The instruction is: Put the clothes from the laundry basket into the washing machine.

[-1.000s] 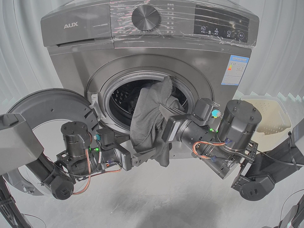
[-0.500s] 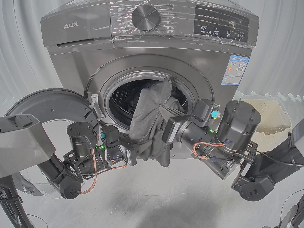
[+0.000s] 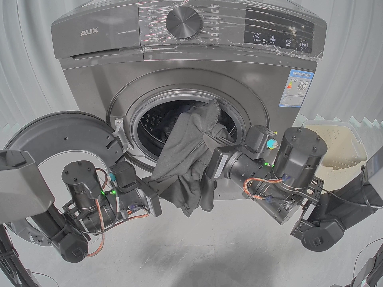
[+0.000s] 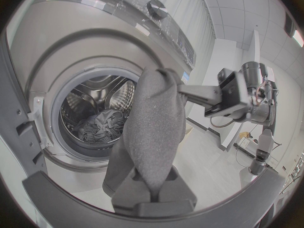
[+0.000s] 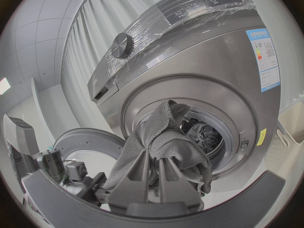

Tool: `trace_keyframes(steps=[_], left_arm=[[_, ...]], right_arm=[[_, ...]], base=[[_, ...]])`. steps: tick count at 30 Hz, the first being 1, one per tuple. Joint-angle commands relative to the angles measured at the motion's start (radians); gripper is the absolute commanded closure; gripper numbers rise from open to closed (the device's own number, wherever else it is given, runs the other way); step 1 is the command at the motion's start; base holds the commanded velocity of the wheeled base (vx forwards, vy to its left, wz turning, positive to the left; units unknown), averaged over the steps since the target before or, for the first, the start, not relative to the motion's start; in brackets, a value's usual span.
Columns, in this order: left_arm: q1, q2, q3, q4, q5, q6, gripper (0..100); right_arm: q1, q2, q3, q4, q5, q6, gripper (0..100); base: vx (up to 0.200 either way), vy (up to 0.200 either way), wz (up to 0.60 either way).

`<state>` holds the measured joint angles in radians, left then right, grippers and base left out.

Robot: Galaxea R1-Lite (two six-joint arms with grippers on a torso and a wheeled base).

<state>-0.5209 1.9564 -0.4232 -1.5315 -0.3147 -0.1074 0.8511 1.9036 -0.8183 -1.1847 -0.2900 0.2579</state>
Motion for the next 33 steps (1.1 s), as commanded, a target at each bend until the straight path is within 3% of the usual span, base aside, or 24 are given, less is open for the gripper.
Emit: trace_keyframes(steps=[1,7,8,24,28,33], left_arm=[[-0.002,-0.125,0.084,-0.016,-0.006,0.003,100],[-0.025,-0.182,0.127,-0.016,-0.038,0.005,100],[-0.025,-0.18,0.129,-0.018,-0.038,0.006,100],[-0.011,-0.177,0.075,-0.018,-0.032,-0.024,100],[-0.011,-0.178,0.057,-0.019,-0.027,-0.058,100],[-0.004,-0.182,0.05,-0.019,-0.024,-0.069,100]], right_arm=[[-0.003,0.031,0.008,-0.024,0.008,0.001,100],[-0.007,0.08,0.025,-0.067,0.025,-0.005,100],[-0.004,0.083,0.027,-0.07,0.025,-0.005,0],[-0.02,0.054,0.159,-0.064,0.023,-0.008,0],[-0.033,0.049,0.18,-0.061,0.023,-0.02,0],[-0.04,0.054,0.2,-0.055,0.025,-0.028,0]], base=[[0.0,0.0,0.0],[0.0,0.0,0.0],[0.0,0.0,0.0],[0.0,0.0,0.0],[0.0,0.0,0.0],[0.0,0.0,0.0]])
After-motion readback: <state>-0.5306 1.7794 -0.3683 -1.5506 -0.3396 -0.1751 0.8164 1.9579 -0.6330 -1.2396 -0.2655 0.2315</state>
